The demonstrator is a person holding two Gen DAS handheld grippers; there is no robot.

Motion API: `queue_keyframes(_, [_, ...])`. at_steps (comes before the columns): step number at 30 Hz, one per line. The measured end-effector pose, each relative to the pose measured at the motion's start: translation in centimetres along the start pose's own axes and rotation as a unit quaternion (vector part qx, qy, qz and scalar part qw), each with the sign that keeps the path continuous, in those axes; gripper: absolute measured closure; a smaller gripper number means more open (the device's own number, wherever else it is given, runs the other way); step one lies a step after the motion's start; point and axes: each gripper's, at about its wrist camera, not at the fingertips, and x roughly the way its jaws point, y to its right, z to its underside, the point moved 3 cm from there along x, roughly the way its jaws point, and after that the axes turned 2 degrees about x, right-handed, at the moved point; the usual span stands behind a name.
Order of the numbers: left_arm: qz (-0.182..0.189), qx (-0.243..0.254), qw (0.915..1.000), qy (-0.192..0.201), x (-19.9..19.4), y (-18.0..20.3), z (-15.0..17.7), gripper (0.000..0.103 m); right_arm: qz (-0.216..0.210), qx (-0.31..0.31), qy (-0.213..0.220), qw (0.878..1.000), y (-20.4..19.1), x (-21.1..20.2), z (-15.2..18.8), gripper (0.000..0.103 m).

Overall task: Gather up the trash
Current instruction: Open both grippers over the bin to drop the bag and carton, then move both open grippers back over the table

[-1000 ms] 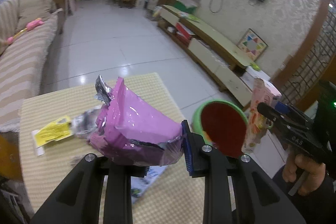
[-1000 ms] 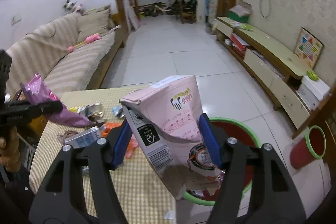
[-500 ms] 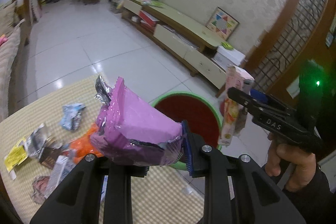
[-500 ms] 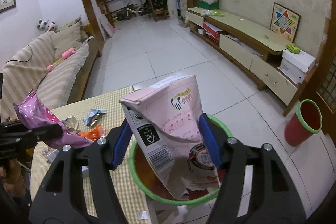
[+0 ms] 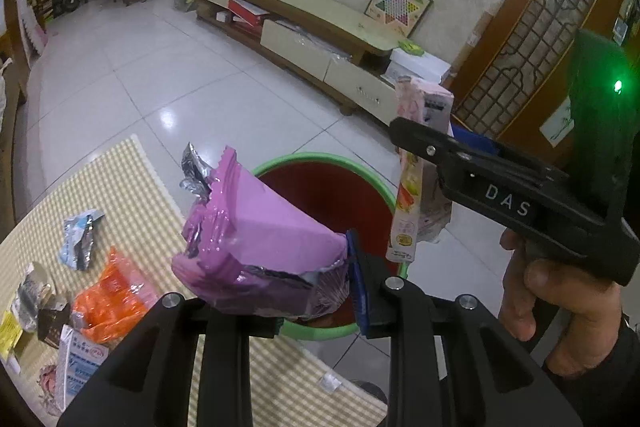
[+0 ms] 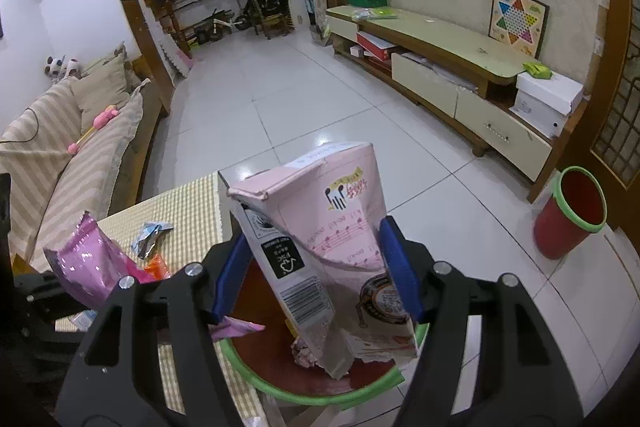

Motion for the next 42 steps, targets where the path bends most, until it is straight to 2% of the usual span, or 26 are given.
queue_keyframes(2, [-0.001, 0.003, 1.0, -0.006, 0.6, 0.3, -0.1, 0.075, 0.001, 0.004, -0.005, 1.0, 0.1, 0.3, 0.0, 0.041])
queue_keyframes(4, [-0.011, 0.002, 0.9999, -0.009, 1.0, 0.5, -0.1, 0.061, 0.006, 0.007, -0.01, 1.0, 0.3, 0.6, 0.1, 0.04])
queue_keyframes(5, [-0.017, 0.001, 0.9998, -0.005, 0.9, 0.4, -0.2, 0.041, 0.007, 0.007, -0.012, 1.0, 0.3, 0.7, 0.1, 0.039])
queue_keyframes(6, [-0.021, -0.003, 0.9998, 0.002, 0.8, 0.4, -0.3, 0.027, 0.007, 0.006, -0.013, 1.0, 0.2, 0.7, 0.0, 0.038])
queue_keyframes(8, [-0.022, -0.012, 0.9997, 0.008, 0.5, 0.1, -0.3, 0.02, 0.015, 0.0, -0.009, 1.0, 0.0, 0.6, 0.0, 0.024])
queue_keyframes(12, [-0.026, -0.02, 0.9994, 0.012, -0.1, -0.4, -0.3, 0.01, 0.014, 0.001, -0.005, 1.0, 0.0, 0.5, -0.1, 0.015])
queue_keyframes(13, [-0.027, -0.022, 0.9993, 0.014, -0.3, -0.4, -0.4, 0.009, 0.012, 0.002, -0.005, 1.0, -0.1, 0.5, -0.1, 0.01])
queue_keyframes(17, [-0.038, -0.037, 0.9983, 0.023, -2.2, -2.0, 0.2, 0.008, 0.002, -0.007, -0.008, 1.0, -0.9, 0.6, 0.0, 0.005])
queue_keyframes(25, [-0.068, -0.087, 0.993, 0.041, -7.0, -6.4, 4.1, 0.008, -0.033, -0.052, -0.017, 0.998, -5.1, 0.8, 1.0, 0.005])
queue_keyframes(29, [-0.09, -0.115, 0.988, 0.05, -10.1, -8.4, 6.4, 0.008, -0.06, -0.075, -0.025, 0.995, -7.8, 0.9, 1.7, 0.005])
queue_keyframes(35, [-0.143, -0.14, 0.9784, 0.053, -14.4, -11.1, 9.6, 0.008, -0.11, -0.102, -0.038, 0.988, -11.9, 0.9, 2.9, 0.005])
queue_keyframes(42, [-0.185, -0.164, 0.9671, 0.06, -18.5, -14.8, 12.5, 0.008, -0.124, -0.133, -0.048, 0.982, -14.5, 0.8, 4.6, 0.005])
